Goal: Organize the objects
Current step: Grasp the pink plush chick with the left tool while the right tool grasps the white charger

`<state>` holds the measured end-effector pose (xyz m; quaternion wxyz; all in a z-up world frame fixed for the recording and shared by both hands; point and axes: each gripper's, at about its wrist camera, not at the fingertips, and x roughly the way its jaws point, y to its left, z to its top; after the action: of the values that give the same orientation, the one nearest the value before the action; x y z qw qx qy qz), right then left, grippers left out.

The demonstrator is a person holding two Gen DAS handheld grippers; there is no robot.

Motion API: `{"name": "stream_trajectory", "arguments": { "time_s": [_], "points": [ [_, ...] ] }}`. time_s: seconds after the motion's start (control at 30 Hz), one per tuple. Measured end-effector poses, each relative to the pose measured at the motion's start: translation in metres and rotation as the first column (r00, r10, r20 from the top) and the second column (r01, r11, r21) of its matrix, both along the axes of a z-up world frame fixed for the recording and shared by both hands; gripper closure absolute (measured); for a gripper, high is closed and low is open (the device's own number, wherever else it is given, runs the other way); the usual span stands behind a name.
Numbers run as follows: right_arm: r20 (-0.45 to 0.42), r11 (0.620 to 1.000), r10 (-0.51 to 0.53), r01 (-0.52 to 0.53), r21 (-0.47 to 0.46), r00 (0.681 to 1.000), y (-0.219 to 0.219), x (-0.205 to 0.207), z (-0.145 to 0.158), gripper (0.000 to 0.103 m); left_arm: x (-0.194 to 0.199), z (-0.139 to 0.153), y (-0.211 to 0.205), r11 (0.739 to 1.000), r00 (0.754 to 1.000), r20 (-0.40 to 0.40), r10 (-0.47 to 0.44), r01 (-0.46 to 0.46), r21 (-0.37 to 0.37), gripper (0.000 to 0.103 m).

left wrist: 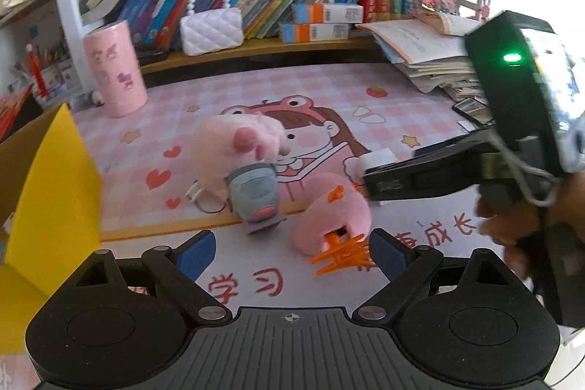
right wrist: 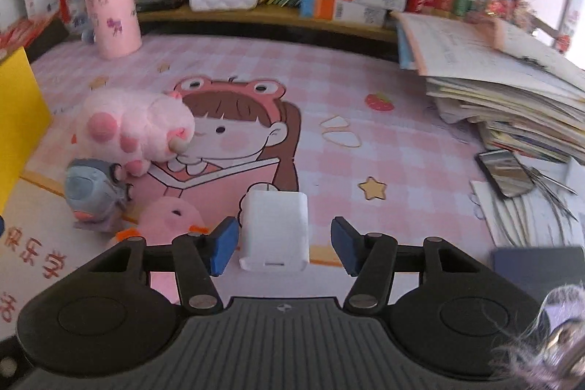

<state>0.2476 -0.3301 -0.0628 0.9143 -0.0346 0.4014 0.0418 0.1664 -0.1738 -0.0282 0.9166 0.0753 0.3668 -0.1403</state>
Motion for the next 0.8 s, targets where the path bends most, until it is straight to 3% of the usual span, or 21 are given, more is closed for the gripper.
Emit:
{"name": "stream_trajectory", "arguments": {
  "time_s": [0.17, 0.27, 0.5, 0.6, 0.77, 0.8],
  "points": [
    [-0.057, 0.999, 0.039, -0.038, 0.017, 0.998, 0.0, 0.016, -0.013, 0.061, 0.007, -0.003, -0.013, 0.998, 0.998, 0.01, -0.054, 0.054, 0.024, 0.011],
    [-0.06, 0.998, 0.056, -0.054, 0.024, 0.997, 0.0, 0.017, -0.016, 0.061, 0.013, -0.005, -0.022, 0.996, 0.996, 0.008, -0.09, 0.09, 0.028, 0.011],
    [-0.039, 0.997, 0.009, -0.006, 0.075, 0.999, -0.02, 0.005, -0.003, 0.062, 0.029, -0.017, -0.045, 0.987, 0.989, 0.003, -0.145, 0.145, 0.063, 0.026],
    [-0.029, 0.993, -0.041, 0.043, 0.108, 0.999, -0.032, -0.005, 0.008, 0.062, 0.039, -0.025, -0.052, 0.987, 0.99, -0.023, -0.143, 0.144, 0.074, 0.038],
    [-0.022, 0.985, -0.073, 0.075, 0.154, 0.997, -0.039, -0.024, 0.022, 0.062, 0.052, -0.04, -0.057, 0.987, 0.99, -0.074, -0.121, 0.127, 0.094, 0.042],
    [-0.018, 0.985, -0.072, 0.074, 0.157, 0.997, -0.039, -0.028, 0.024, 0.062, 0.054, -0.042, -0.057, 0.988, 0.99, -0.076, -0.116, 0.123, 0.099, 0.047]
  ]
}}
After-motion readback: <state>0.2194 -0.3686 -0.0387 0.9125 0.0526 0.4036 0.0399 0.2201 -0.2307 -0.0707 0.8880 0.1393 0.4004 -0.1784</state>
